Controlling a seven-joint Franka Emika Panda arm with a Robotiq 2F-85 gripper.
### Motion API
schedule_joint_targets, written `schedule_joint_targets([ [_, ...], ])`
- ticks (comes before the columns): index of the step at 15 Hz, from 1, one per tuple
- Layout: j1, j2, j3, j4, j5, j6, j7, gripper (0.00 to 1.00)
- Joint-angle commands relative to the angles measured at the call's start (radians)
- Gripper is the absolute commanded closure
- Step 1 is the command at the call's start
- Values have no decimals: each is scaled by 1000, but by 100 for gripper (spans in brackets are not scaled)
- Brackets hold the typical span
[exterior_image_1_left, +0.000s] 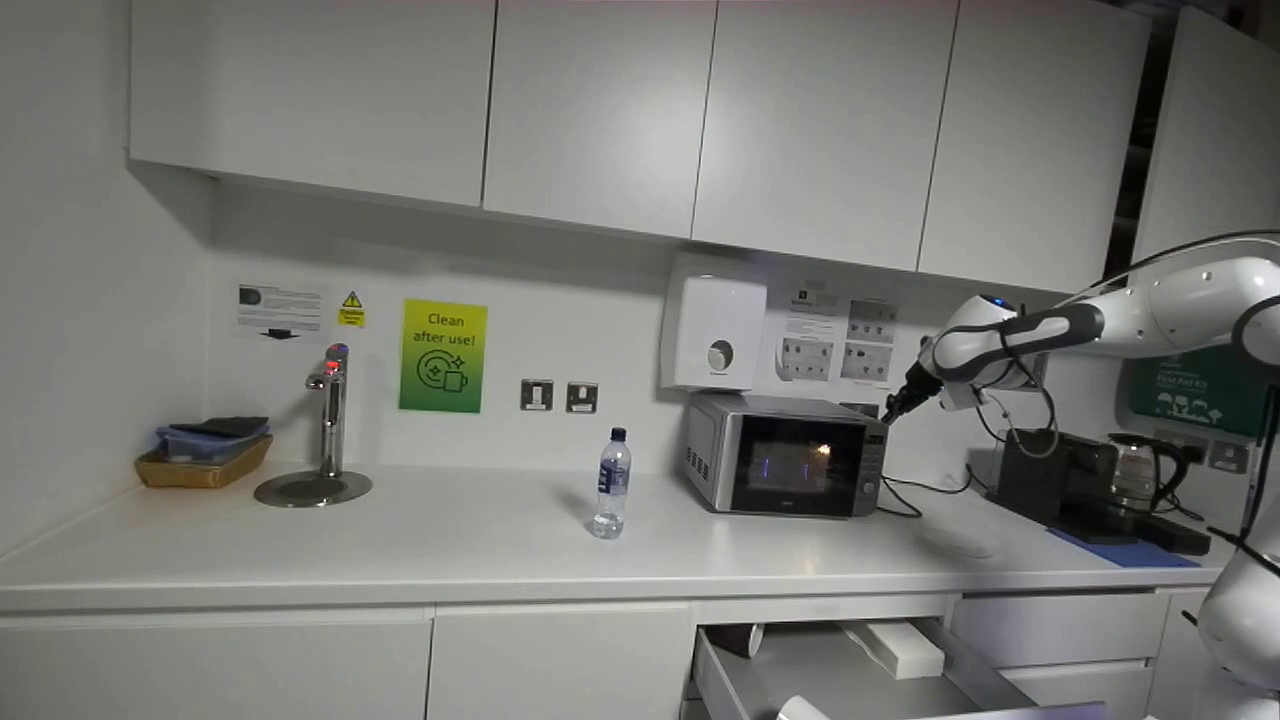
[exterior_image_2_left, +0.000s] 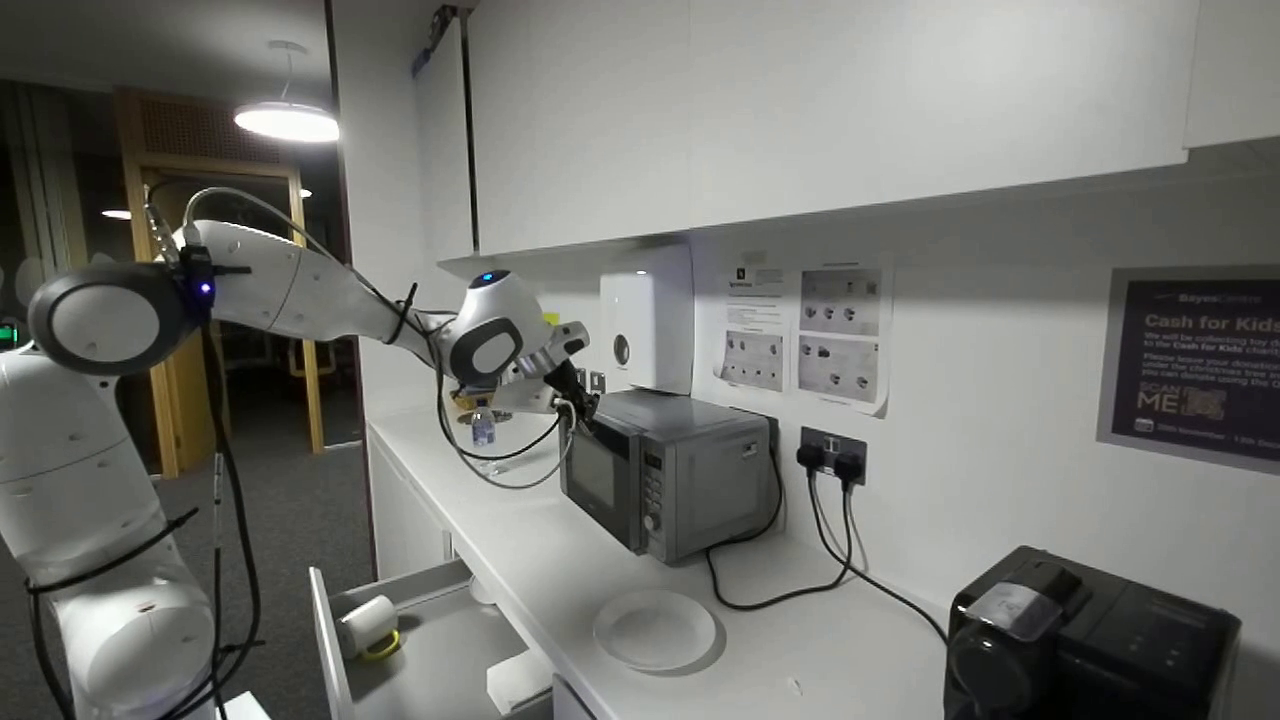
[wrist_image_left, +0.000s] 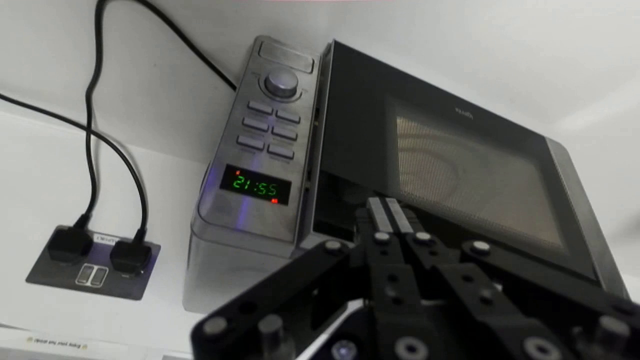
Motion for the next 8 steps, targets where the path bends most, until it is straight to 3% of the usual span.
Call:
schedule_joint_targets([
  [1, 23, 41, -10, 62, 76, 66, -74, 100],
  [4, 51, 78, -33, 79, 195, 137, -155, 100],
  [8, 93, 115, -65, 48, 490, 308, -375, 100],
])
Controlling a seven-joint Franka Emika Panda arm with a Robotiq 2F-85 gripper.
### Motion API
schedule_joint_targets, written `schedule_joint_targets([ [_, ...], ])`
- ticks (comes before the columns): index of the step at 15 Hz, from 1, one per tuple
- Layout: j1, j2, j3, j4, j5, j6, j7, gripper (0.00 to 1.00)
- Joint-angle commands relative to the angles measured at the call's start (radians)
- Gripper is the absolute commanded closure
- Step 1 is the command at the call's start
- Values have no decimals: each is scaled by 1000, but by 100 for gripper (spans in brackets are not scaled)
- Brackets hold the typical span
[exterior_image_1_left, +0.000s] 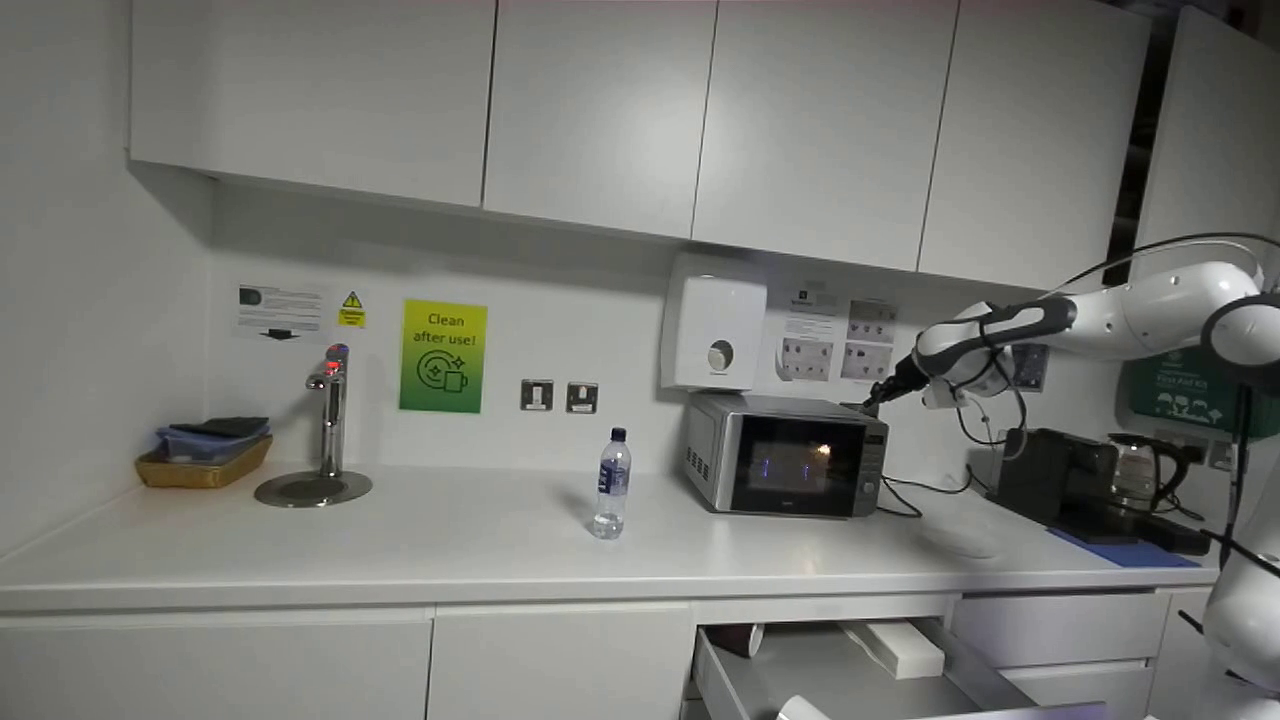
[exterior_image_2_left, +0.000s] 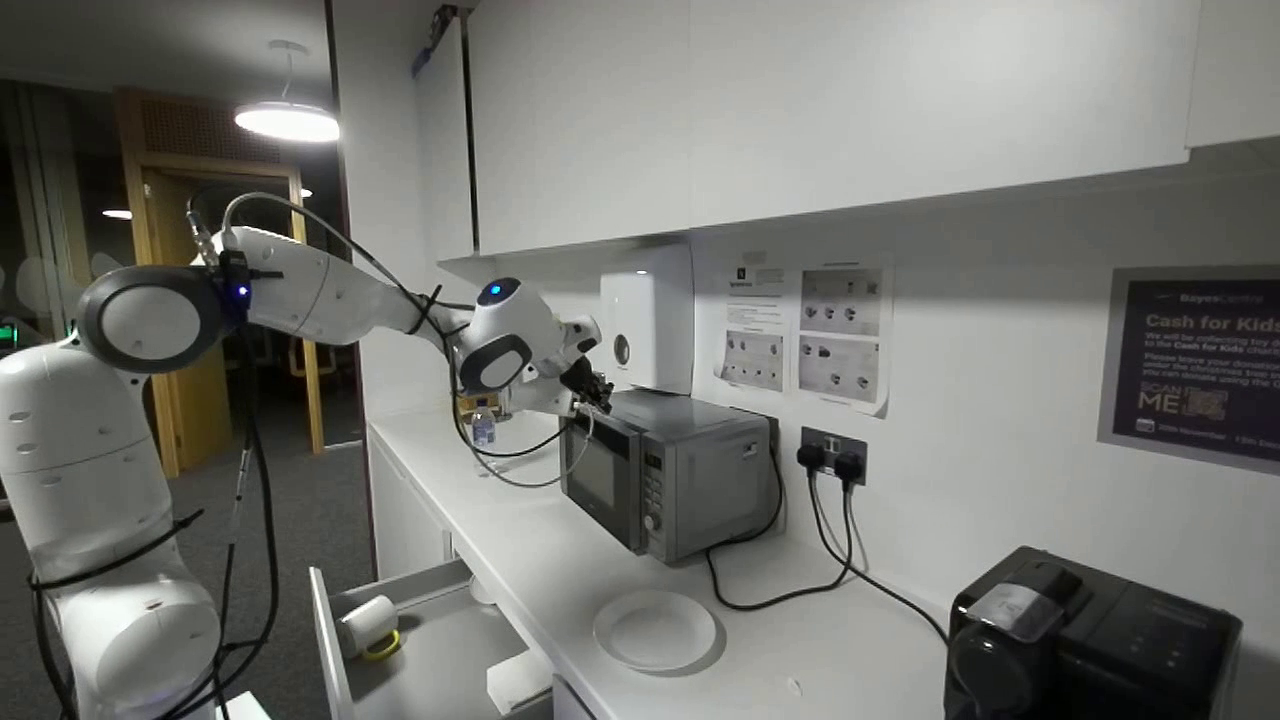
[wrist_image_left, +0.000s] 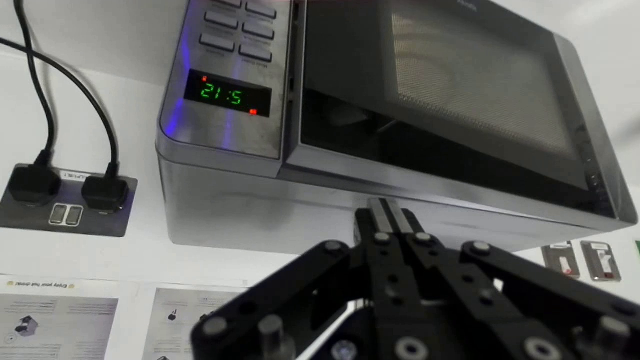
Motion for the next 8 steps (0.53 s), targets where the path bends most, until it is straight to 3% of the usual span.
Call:
schedule_joint_targets([
  [1, 50, 38, -44, 0, 262, 127, -215, 100],
  [2, 17, 28, -15, -1, 153, 71, -116, 99],
  [4, 27, 46, -27, -1, 225, 100, -178, 99],
  [8, 28, 48, -28, 0, 230, 101, -178, 99],
])
